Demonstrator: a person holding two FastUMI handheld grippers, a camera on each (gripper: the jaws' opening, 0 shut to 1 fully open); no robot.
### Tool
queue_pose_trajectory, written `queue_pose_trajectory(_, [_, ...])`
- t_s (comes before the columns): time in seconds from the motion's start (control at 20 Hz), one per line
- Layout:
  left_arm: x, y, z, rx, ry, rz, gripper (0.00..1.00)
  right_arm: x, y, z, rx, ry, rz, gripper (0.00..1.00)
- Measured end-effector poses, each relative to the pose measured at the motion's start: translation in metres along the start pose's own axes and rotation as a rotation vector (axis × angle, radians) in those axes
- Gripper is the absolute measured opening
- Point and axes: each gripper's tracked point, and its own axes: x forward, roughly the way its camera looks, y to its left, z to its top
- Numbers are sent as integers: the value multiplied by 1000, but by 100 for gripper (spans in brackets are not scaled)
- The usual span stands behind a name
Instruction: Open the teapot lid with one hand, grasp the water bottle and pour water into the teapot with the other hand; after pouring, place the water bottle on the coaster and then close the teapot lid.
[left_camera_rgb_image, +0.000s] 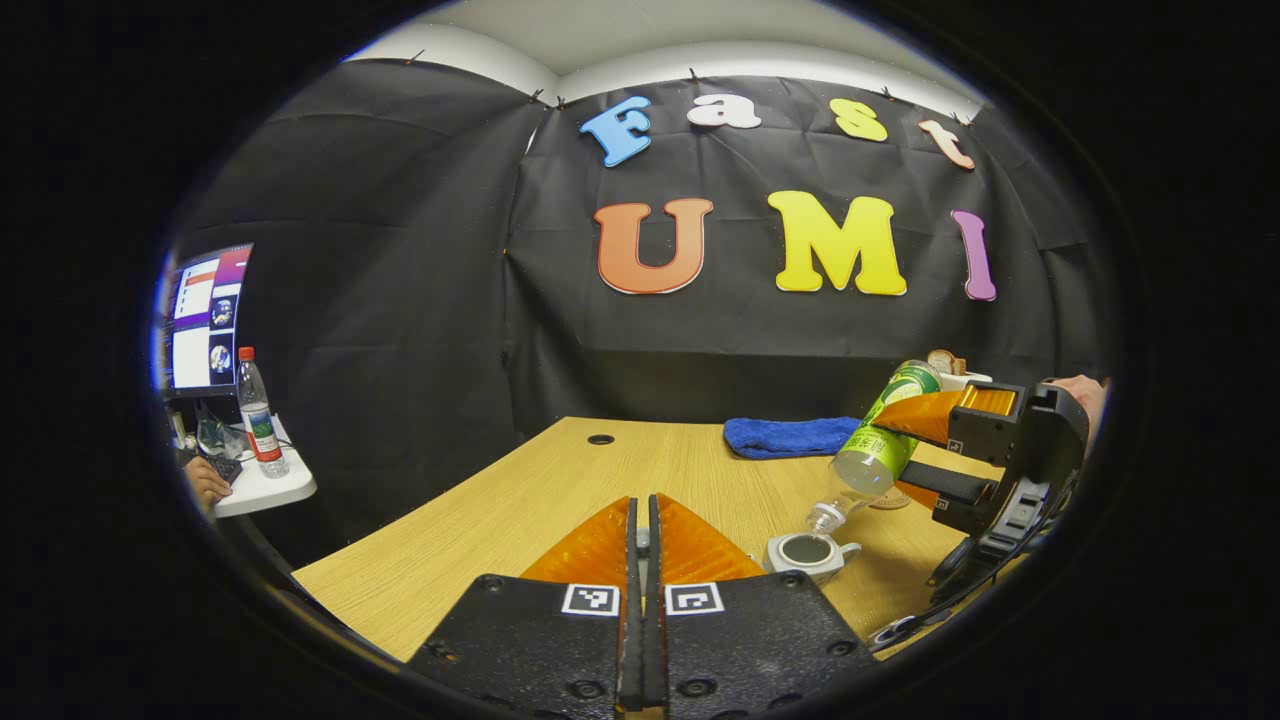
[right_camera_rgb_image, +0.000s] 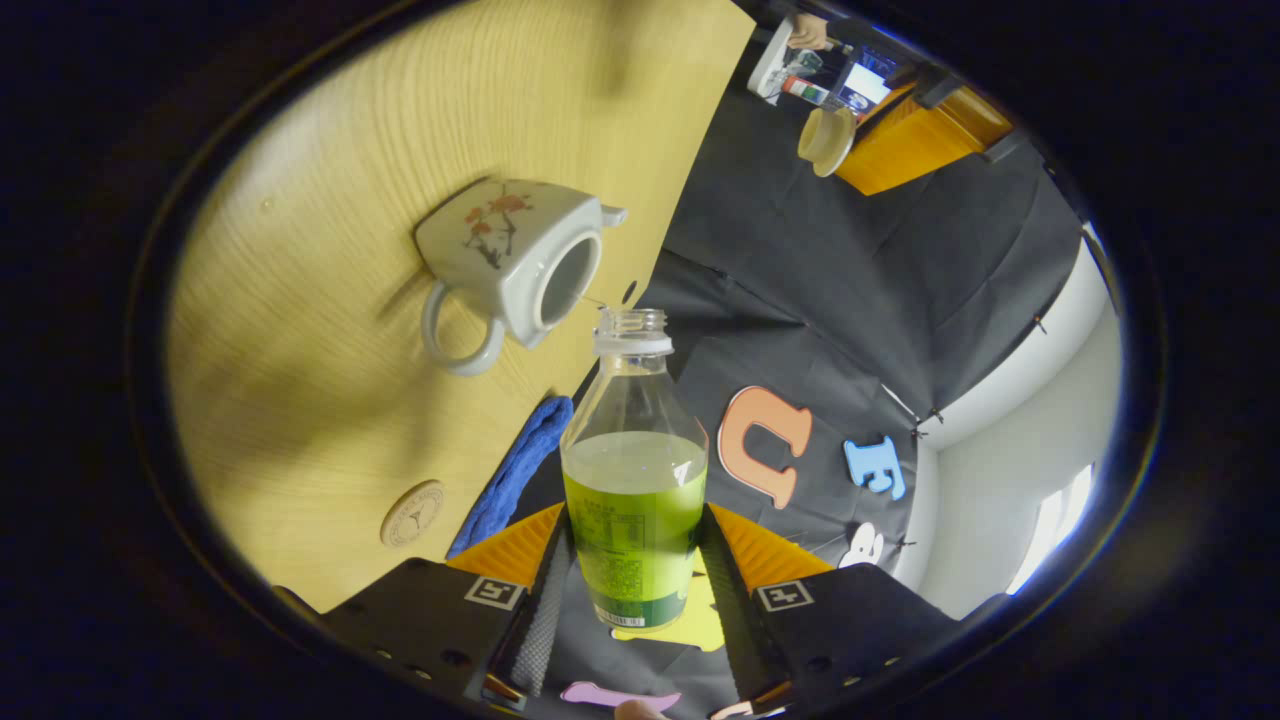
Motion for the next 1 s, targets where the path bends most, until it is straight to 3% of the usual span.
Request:
queue_pose_trajectory(0.15, [-2,12,0,-6,-3,22,3,0,9,-4,109,-11,70,69])
queue_pose_trajectory(0.35, [-3,19,2,-34,-11,36,3,2,14,-1,217,-18,77,70])
queue_pose_trajectory(0.5, [-3,15,1,-34,-5,25,3,-1,12,-2,374,-33,98,69])
queue_pose_trajectory(0.75, [-3,0,6,-32,-18,-4,3,-5,1,-20,765,-33,114,70])
queue_pose_trajectory(1.0, [-4,-39,17,-9,-45,-69,3,0,-22,-70,1201,6,76,70])
